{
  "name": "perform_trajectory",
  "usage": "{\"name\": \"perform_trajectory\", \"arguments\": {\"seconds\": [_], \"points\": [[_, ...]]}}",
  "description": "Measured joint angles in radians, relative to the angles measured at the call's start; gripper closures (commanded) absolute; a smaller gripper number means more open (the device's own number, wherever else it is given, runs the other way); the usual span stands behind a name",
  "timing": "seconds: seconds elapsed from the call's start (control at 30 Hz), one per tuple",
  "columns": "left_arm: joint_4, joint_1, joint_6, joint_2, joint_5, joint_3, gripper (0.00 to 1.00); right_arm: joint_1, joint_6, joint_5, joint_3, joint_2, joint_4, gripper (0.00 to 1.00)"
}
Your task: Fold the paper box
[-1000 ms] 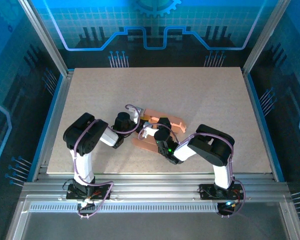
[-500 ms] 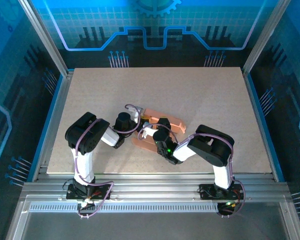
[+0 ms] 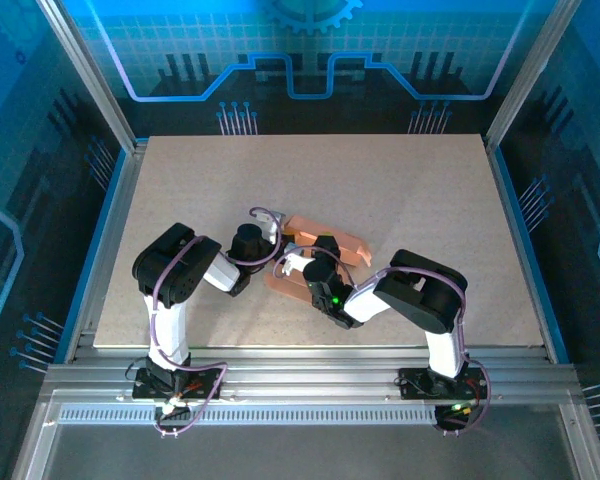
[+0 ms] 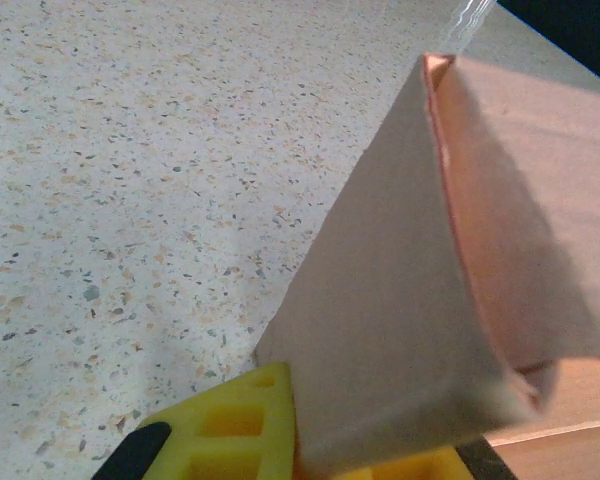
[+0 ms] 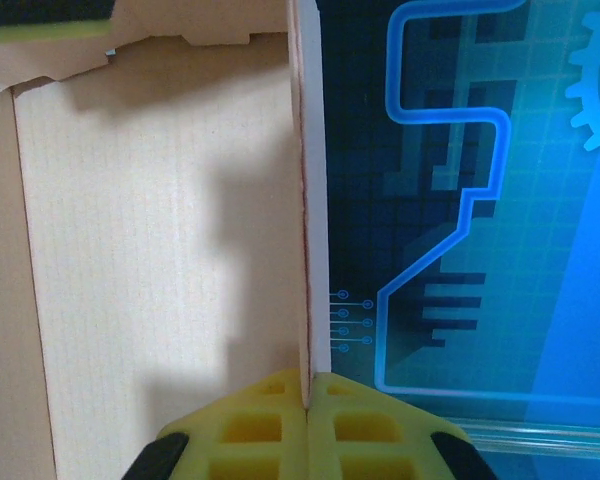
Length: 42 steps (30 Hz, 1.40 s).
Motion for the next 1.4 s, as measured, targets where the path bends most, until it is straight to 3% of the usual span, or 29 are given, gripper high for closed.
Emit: {"name": "perform_trajectory", "arguments": {"seconds": [0.03, 0.13, 0.37, 0.47, 0.7, 0.97, 1.03, 1.27, 1.4], "points": [[0.000, 0.000, 0.000, 0.000, -0.001, 0.000, 0.97, 0.001, 0.000, 0.002, 0.001, 0.001, 0.000, 1.00], [-0.001, 0.000, -0.003, 0.000, -0.002, 0.001, 0.74, 0.003, 0.004, 0.006, 0.002, 0.002, -0.005, 1.00], [-0.001, -0.003, -0.027, 0.000, -0.002, 0.003, 0.71, 0.003, 0.023, 0.005, 0.003, 0.005, -0.019, 1.00], [-0.004, -0.003, -0.031, 0.001, -0.002, 0.008, 0.74, 0.004, 0.031, 0.005, 0.003, 0.005, -0.022, 1.00], [-0.008, -0.003, -0.023, 0.013, -0.010, 0.026, 0.99, 0.007, 0.051, 0.009, 0.005, 0.005, -0.029, 1.00], [-0.009, -0.003, -0.018, 0.013, -0.010, 0.030, 1.00, 0.011, 0.076, 0.014, 0.014, 0.002, -0.050, 0.99], [-0.009, -0.003, -0.018, 0.013, -0.010, 0.030, 1.00, 0.011, 0.096, 0.014, 0.018, -0.005, -0.075, 0.91], [-0.009, -0.008, -0.006, 0.014, 0.003, 0.030, 1.00, 0.021, 0.269, -0.096, 0.019, -0.106, -0.306, 0.32], [-0.008, -0.013, -0.006, 0.013, 0.027, 0.030, 1.00, 0.027, 0.380, -0.175, -0.003, -0.194, -0.468, 0.11]]}}
